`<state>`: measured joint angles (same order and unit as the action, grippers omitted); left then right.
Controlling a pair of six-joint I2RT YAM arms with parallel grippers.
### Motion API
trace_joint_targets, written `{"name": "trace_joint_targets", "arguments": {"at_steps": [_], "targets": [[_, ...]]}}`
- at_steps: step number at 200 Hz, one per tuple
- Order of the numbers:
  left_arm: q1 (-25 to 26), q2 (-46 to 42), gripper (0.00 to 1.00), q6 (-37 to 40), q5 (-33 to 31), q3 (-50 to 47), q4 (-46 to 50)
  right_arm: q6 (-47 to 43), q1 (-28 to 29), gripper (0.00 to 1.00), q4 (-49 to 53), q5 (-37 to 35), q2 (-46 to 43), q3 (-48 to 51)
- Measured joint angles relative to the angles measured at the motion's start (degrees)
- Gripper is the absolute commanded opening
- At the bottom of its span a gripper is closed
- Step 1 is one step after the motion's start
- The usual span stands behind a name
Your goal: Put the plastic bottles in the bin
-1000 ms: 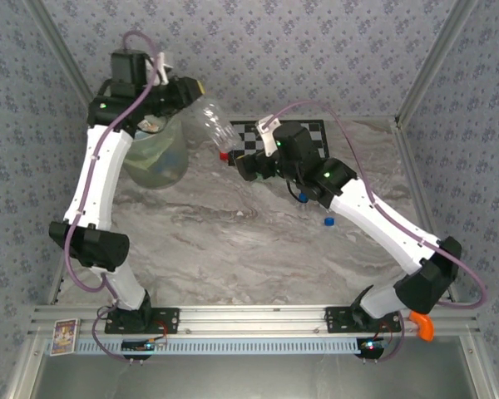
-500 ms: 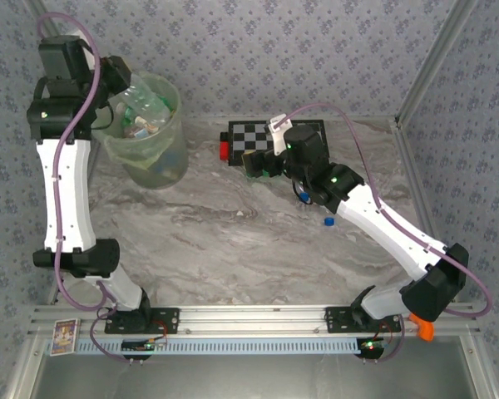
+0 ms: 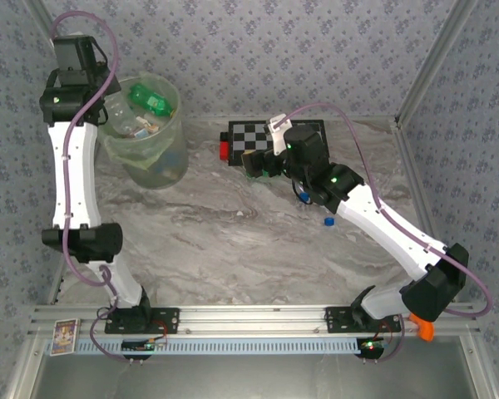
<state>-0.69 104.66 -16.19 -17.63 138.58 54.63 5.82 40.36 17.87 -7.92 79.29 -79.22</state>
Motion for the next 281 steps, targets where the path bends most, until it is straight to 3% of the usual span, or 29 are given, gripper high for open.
{"name": "trace_joint_targets", "arguments": {"at_steps": [75, 151, 197, 240, 281], "targets": [[-5.4, 8.1, 0.07, -4.7, 2.7, 2.1, 0.8, 0.4, 0.0, 1.0, 1.3, -0.5, -0.3, 0.0], [-5.7, -2.0, 0.07, -8.9, 5.0, -16.6, -8.9, 0.4, 0.4, 1.0, 1.4, -0.5, -0.3, 0.0], [-6.0, -3.0, 0.09, -9.0, 6.0, -15.5, -6.6, 0.4, 0.9, 1.0, 1.6, -0.5, -0.3, 0.0], [-7.0, -2.2, 0.09, -12.5, 12.4, -10.3, -5.1, 0.4, 2.2, 1.0, 2.0, -1.2, -0.3, 0.0], [-11.3, -0.3, 0.08, -24.1, 22.1, -10.8, -9.8, 0.4, 3.3, 1.0, 3.1, -2.6, -0.3, 0.0]]}}
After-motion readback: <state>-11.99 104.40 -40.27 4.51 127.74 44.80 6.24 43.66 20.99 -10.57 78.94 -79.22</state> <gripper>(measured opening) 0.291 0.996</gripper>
